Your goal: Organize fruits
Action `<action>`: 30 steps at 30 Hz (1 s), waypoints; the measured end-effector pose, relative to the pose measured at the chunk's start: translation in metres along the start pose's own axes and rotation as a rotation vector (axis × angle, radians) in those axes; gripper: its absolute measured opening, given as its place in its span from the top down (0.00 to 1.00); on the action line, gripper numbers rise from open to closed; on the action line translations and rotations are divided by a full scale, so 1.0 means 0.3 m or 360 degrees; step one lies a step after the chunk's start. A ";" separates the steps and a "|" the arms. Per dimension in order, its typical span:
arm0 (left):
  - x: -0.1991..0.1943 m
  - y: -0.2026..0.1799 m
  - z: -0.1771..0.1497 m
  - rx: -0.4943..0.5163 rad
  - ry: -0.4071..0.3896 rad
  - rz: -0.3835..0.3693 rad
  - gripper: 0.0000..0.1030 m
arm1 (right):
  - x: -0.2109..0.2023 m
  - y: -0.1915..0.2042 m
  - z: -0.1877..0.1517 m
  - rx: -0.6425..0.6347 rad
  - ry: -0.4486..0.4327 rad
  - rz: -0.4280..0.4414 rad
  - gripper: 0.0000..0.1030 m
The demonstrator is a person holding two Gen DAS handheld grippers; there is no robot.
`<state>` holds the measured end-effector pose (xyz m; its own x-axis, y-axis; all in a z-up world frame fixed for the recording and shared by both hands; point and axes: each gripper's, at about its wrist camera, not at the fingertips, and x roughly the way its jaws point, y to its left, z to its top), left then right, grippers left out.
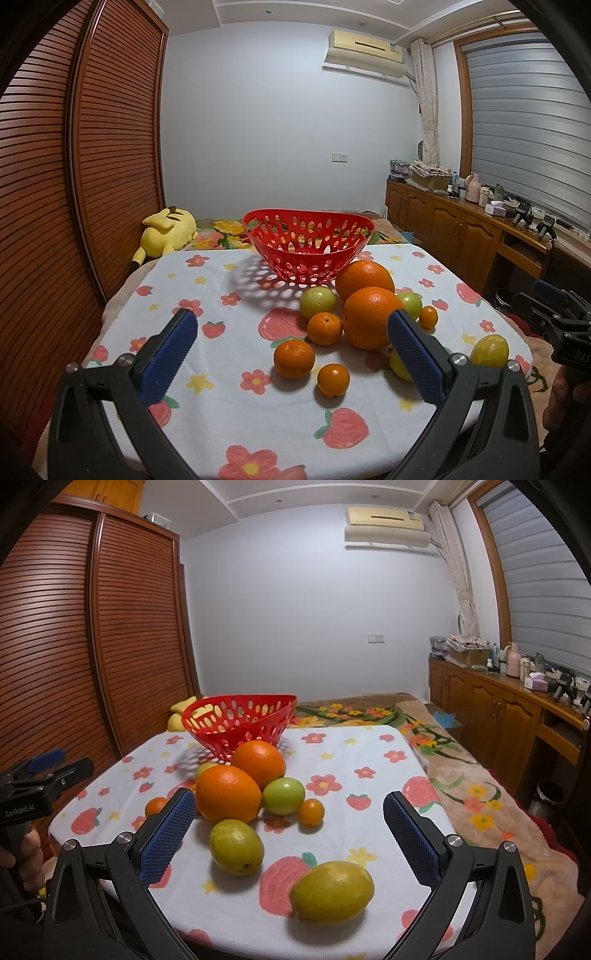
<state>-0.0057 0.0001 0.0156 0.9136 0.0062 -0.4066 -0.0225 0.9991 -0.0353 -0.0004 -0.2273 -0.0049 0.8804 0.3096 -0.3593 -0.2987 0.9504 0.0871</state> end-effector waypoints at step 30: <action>0.169 -0.035 -0.116 0.0032 0.0332 -0.0202 0.00 | 0.133 -0.081 -0.171 -0.0012 0.0387 -0.0021 0.00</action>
<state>0.0267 -0.0115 -0.0364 0.8050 -0.1261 -0.5798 0.0972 0.9920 -0.0808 0.0231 -0.2396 -0.0692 0.7701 0.2797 -0.5734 -0.2912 0.9538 0.0741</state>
